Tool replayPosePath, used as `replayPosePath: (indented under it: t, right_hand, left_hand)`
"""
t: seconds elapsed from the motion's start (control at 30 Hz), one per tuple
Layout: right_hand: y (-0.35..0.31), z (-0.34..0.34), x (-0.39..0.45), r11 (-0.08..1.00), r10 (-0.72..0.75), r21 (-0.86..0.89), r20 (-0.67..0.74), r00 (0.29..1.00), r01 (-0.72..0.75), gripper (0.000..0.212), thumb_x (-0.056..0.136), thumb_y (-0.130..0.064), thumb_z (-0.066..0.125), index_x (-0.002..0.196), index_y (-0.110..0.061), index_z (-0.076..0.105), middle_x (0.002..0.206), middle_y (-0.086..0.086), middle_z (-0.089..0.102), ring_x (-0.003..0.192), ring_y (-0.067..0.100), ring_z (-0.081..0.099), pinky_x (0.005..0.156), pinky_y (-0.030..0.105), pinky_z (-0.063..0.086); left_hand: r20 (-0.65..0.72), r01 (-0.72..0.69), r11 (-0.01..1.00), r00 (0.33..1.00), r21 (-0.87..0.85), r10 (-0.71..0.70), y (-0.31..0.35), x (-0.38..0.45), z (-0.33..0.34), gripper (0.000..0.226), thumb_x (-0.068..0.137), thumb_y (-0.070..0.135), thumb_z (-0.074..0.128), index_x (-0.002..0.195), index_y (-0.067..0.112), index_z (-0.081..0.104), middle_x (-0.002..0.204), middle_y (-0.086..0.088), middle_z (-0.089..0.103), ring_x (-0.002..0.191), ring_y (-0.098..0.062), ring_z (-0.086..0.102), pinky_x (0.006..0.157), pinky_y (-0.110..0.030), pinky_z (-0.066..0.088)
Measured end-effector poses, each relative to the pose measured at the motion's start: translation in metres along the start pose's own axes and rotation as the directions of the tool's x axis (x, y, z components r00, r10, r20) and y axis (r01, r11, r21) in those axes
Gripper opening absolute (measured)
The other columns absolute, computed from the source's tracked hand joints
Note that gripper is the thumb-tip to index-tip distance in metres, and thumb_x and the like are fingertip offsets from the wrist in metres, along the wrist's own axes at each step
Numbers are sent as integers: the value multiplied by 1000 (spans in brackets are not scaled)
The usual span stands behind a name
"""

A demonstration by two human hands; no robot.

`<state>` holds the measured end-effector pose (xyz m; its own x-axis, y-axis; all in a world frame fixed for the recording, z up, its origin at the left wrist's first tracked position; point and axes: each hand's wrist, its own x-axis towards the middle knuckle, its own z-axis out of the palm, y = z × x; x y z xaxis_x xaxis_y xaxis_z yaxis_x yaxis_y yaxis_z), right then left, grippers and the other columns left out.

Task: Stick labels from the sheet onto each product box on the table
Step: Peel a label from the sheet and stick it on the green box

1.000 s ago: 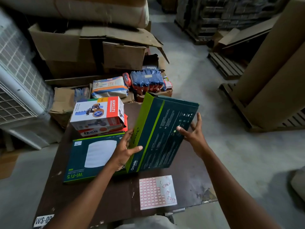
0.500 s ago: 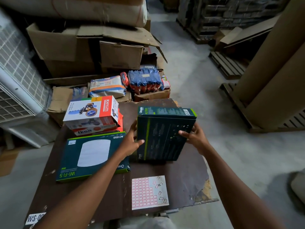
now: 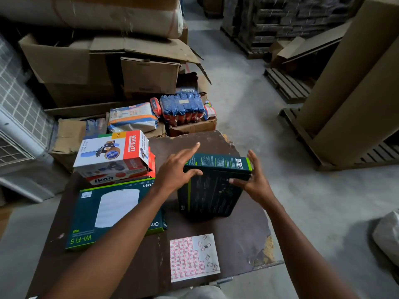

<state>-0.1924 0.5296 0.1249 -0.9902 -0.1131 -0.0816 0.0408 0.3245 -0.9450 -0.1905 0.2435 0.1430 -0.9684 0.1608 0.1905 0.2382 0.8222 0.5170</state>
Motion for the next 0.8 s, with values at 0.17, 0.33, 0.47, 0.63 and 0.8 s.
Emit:
replayPosePath:
  t: [0.17, 0.33, 0.47, 0.63, 0.8]
  right_hand:
    - [-26, 20, -4, 658, -425, -659, 74, 902, 364, 98, 88, -42, 77, 165, -30, 16, 173, -6, 14, 160, 19, 9, 128, 44, 14]
    - [-21, 39, -6, 400, -434, -864, 116, 893, 306, 82, 98, -45, 62, 165, -37, 14, 171, 2, 22, 157, 31, 21, 127, 58, 16]
    - [-14, 39, -3, 335, -460, -895, 118, 880, 296, 78, 97, -43, 66, 162, -38, 24, 164, 2, 39, 150, 35, 37, 122, 58, 29]
    - [-9, 47, -1, 340, -482, -904, 71, 873, 261, 73, 96, -36, 69, 160, -38, 32, 164, 0, 40, 151, 36, 36, 122, 57, 29]
    - [-11, 55, 2, 346, -484, -913, 26, 875, 218, 74, 93, -29, 73, 158, -35, 37, 162, 0, 42, 150, 36, 37, 122, 58, 29]
  left_hand:
    - [-32, -45, 996, 998, 79, 48, -4, 2, 11, 77, 89, 62, 59, 157, 44, 28, 149, 2, 51, 126, -28, 52, 100, -49, 48]
    - [-28, -66, 980, 997, 186, 72, -6, -1, 16, 69, 93, 60, 49, 157, 44, 28, 151, -1, 47, 129, -32, 49, 102, -50, 49]
    - [-30, -146, 917, 985, 370, 169, -4, -2, 16, 64, 101, 57, 43, 159, 43, 20, 162, 5, 35, 151, -39, 24, 114, -56, 33]
    - [-28, -236, 886, 963, 399, 269, -4, -1, 16, 54, 102, 42, 53, 154, 40, 37, 159, 7, 42, 147, -30, 38, 115, -53, 36]
    - [-98, -238, 902, 952, 361, 290, 1, 1, 25, 57, 98, 19, 63, 150, 34, 47, 153, 6, 50, 144, -32, 42, 118, -55, 32]
